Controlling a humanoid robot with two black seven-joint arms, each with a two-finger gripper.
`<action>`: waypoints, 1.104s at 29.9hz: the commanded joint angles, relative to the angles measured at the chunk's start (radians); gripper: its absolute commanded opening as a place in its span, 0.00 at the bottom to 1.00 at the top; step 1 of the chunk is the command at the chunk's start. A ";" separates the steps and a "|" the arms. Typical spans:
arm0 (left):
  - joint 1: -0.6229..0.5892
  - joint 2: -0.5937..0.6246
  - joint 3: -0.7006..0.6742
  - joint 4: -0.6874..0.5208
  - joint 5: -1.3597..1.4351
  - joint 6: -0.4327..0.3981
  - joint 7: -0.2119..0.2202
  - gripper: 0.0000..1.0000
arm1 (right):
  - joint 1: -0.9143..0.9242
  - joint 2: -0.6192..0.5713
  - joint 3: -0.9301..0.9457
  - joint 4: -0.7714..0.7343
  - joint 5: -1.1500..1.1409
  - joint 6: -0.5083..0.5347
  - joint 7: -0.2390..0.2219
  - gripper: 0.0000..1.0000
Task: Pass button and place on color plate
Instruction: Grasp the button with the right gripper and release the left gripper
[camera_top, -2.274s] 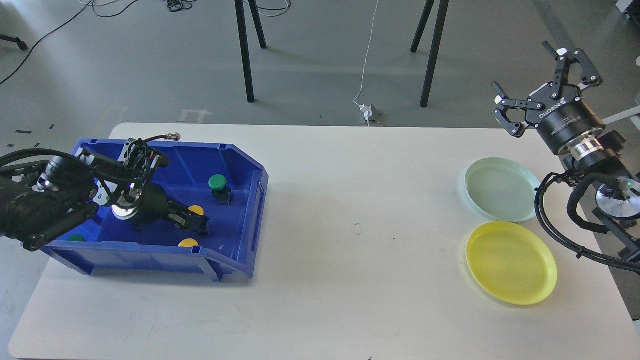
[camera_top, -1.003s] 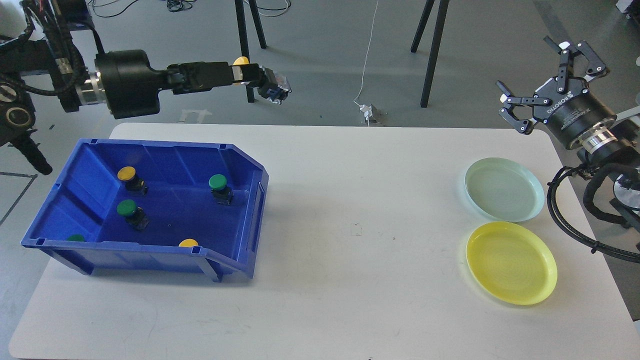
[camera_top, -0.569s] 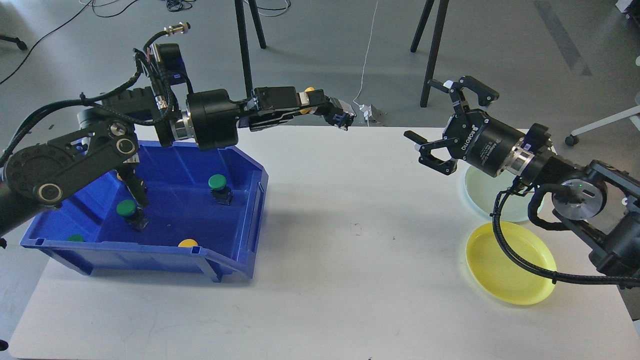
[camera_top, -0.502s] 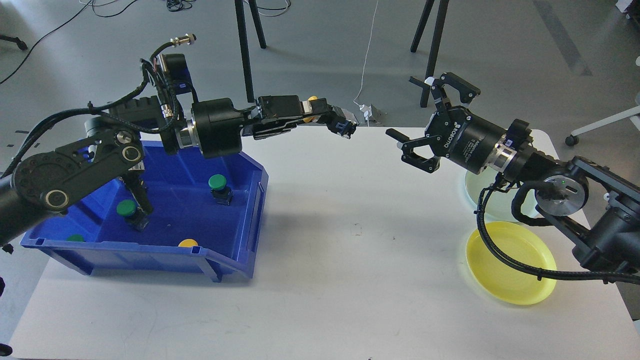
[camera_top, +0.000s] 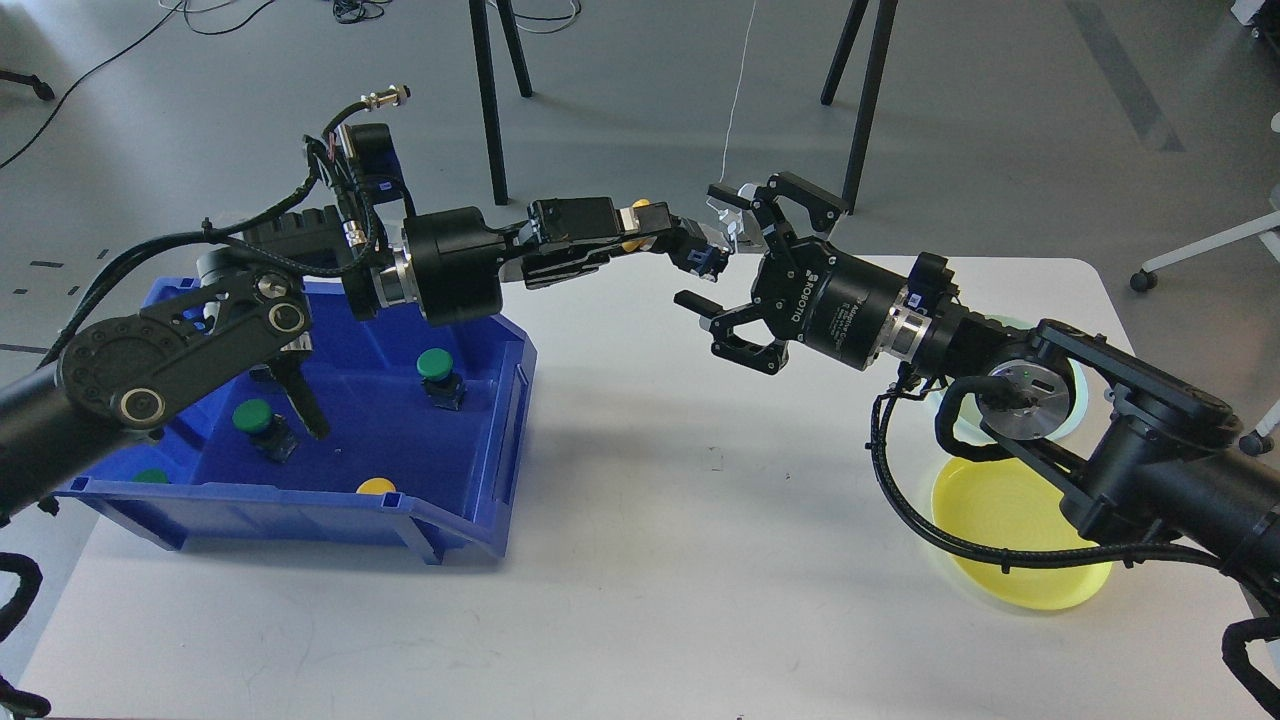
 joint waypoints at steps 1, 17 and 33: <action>0.000 -0.001 0.000 0.012 -0.011 0.000 0.000 0.08 | -0.006 -0.008 0.003 0.010 0.006 0.000 0.002 0.99; 0.000 -0.002 0.000 0.015 -0.014 0.000 0.000 0.08 | -0.009 -0.021 0.000 0.062 0.017 0.000 0.012 0.98; 0.000 -0.007 0.000 0.026 -0.027 0.000 0.000 0.08 | -0.016 -0.013 -0.003 0.069 0.011 0.000 0.061 0.56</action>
